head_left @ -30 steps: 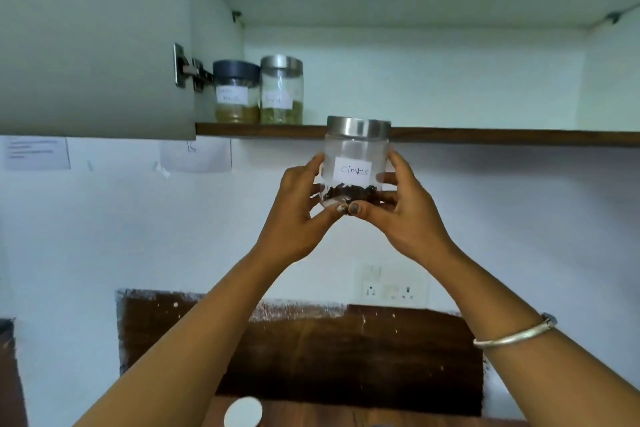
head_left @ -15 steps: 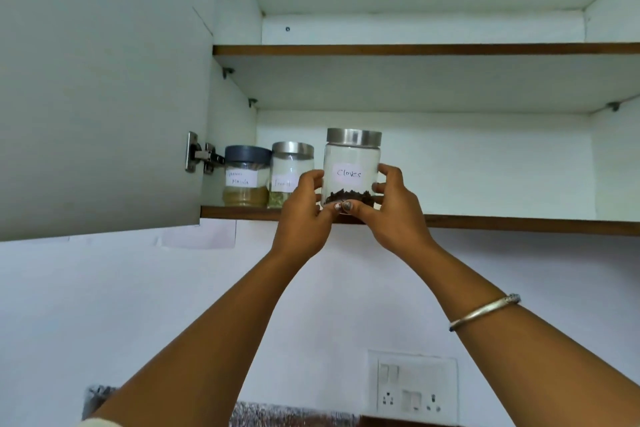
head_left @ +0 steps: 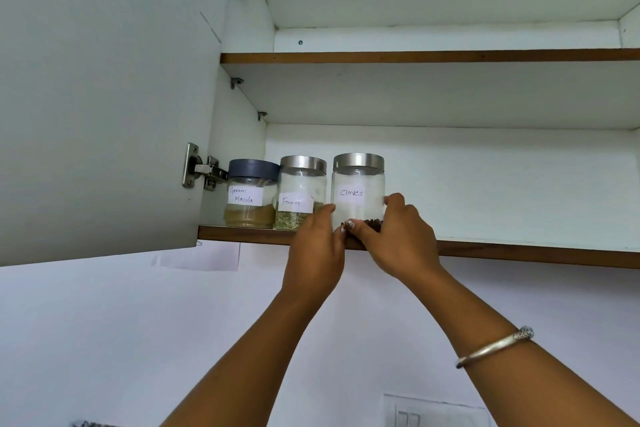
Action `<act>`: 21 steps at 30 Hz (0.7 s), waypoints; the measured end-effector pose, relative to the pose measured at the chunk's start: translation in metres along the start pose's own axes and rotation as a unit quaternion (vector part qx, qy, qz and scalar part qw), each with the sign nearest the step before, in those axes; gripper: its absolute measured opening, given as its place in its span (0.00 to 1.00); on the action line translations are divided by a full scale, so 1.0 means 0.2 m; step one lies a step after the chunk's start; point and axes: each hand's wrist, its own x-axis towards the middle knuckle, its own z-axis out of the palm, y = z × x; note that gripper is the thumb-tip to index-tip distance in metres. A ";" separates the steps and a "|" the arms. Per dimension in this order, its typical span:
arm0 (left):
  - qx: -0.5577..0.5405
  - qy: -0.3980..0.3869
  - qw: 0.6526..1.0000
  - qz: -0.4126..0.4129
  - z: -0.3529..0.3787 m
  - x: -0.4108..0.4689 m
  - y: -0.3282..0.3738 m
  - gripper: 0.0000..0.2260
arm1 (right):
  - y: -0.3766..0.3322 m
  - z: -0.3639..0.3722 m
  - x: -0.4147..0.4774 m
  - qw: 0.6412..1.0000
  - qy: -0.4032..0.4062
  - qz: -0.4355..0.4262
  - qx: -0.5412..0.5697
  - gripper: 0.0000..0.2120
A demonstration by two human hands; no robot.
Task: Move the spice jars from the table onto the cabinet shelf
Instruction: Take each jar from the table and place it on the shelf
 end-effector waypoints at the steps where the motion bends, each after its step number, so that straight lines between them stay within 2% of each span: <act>1: 0.007 0.010 1.000 -0.004 0.01 0.00 0.00 0.17 | 0.00 0.01 0.00 1.000 0.003 -0.001 -0.011 0.30; 8: 0.094 -0.004 0.996 0.005 0.02 0.03 0.00 0.14 | -0.03 0.06 0.00 0.997 0.042 -0.001 -0.057 0.24; 15: 0.123 -0.028 0.992 0.014 0.01 0.04 -0.01 0.11 | -0.04 0.09 -0.01 0.994 0.063 -0.005 -0.088 0.20; 21: 0.094 -0.028 0.995 -0.023 0.02 0.01 0.01 0.18 | -0.01 0.10 0.00 0.994 0.056 -0.008 -0.089 0.22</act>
